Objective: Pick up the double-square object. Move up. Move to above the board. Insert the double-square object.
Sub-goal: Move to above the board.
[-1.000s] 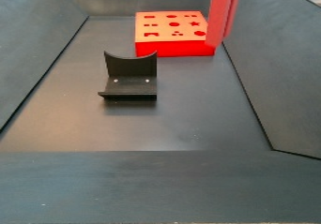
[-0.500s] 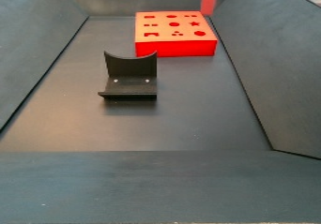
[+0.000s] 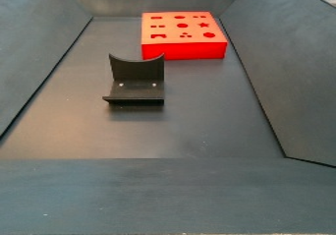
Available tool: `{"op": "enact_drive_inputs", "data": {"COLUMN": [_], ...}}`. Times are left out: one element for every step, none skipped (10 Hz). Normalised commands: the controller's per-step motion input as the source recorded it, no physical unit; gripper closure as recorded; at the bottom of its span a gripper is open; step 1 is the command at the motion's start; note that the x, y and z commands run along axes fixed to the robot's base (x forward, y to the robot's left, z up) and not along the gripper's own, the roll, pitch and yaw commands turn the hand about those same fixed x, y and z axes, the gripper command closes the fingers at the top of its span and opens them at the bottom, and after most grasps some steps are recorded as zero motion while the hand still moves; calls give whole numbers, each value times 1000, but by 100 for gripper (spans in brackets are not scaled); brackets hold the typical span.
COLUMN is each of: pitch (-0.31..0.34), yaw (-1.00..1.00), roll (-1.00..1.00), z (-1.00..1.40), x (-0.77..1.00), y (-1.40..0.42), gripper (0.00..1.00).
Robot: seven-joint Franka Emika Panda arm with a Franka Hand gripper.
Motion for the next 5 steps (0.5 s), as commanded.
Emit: {"op": "enact_drive_inputs", "data": {"pitch": [26,32,42,58,79], "yaw": [64,38,31,18,13], "roll": [3,8,13,-9,6], "z": [103,107,112,116,117], "x": [47,47,49,53,63], "y": [-1000,-1000,-1000,-1000,-1000], "gripper": [100,100,100,100,100]}}
